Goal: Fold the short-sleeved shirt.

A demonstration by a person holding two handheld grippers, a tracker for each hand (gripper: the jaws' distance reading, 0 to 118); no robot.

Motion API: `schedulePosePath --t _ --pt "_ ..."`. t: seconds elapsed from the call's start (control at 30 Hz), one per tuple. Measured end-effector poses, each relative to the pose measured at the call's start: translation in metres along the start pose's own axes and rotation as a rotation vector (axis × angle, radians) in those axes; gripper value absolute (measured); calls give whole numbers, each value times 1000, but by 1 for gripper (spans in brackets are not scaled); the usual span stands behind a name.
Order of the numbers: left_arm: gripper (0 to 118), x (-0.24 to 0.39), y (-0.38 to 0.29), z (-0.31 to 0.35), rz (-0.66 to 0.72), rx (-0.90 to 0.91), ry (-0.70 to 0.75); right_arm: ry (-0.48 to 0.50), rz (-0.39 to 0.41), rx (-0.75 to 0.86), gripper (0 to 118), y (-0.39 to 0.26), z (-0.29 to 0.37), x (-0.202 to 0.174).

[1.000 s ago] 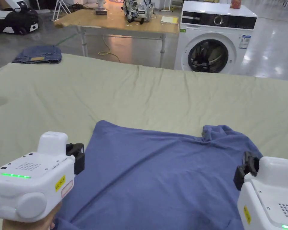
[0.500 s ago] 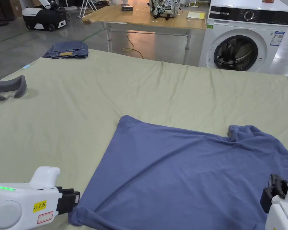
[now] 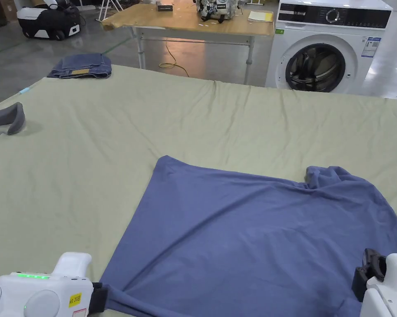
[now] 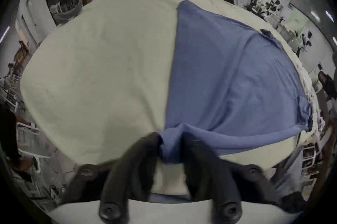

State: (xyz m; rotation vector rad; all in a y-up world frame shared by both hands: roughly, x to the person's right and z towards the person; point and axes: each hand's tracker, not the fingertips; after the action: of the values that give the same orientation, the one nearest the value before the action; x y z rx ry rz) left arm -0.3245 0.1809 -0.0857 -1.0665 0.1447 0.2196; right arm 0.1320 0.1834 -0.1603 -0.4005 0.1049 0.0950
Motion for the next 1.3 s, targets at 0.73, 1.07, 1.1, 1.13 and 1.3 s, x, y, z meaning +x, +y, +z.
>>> schedulePosePath --t 0.73,1.07,1.1,1.13,1.3 --pt "2 10 -1 0 -28 -3 -4 10 15 -535 72 -54 34 104" --pt "2 16 -5 11 -40 7 -12 113 -138 -634 6 -87 17 113" --pt "2 17 -5 12 -41 9 -13 89 -115 -647 6 -85 18 111" --pt "2 15 -5 15 -39 30 -13 96 -91 -644 5 -84 19 110" --pt "2 19 0 30 -60 92 -30 101 -105 -573 5 -61 26 115"
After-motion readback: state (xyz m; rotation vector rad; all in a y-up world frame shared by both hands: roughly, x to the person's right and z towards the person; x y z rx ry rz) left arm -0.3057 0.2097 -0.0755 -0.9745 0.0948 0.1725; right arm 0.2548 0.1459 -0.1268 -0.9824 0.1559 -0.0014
